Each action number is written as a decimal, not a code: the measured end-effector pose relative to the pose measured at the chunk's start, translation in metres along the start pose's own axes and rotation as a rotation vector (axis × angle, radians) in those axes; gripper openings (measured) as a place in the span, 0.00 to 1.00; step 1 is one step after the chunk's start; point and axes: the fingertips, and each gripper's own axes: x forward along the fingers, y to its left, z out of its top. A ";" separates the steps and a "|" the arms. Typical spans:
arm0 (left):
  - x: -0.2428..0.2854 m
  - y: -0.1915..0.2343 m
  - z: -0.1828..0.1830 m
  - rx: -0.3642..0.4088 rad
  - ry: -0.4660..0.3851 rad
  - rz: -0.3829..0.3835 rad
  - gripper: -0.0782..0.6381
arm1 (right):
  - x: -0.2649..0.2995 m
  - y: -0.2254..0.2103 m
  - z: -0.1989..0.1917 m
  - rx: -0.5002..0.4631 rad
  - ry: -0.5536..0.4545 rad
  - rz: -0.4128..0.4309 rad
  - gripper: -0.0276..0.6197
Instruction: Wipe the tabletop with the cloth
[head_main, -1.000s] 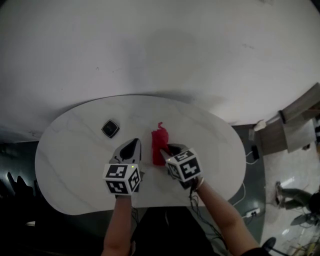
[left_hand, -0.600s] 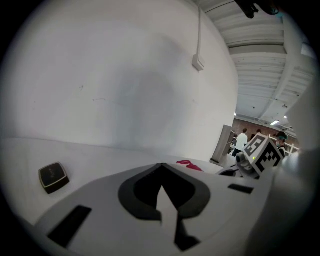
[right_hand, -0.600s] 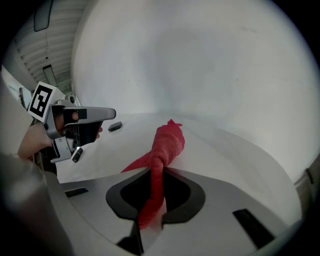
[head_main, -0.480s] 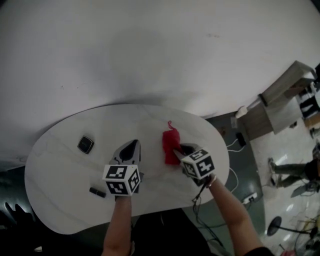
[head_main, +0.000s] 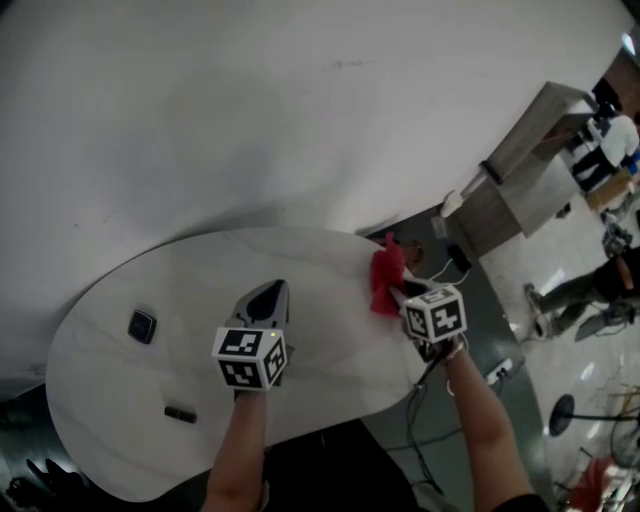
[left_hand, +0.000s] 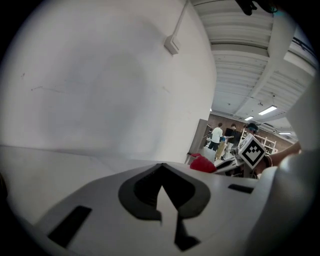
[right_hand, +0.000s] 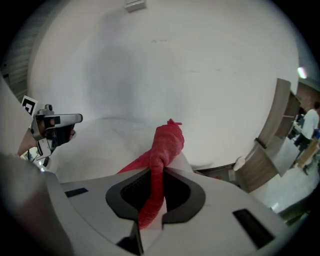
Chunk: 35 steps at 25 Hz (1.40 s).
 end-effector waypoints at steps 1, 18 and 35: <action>0.004 -0.006 0.000 0.006 0.005 -0.014 0.11 | -0.004 -0.011 -0.003 0.012 0.002 -0.026 0.12; -0.010 -0.047 0.020 0.093 -0.028 -0.106 0.11 | -0.138 -0.008 0.038 0.148 -0.369 -0.249 0.12; -0.087 -0.022 0.030 0.092 -0.130 -0.018 0.11 | -0.169 0.122 0.071 0.090 -0.603 -0.099 0.12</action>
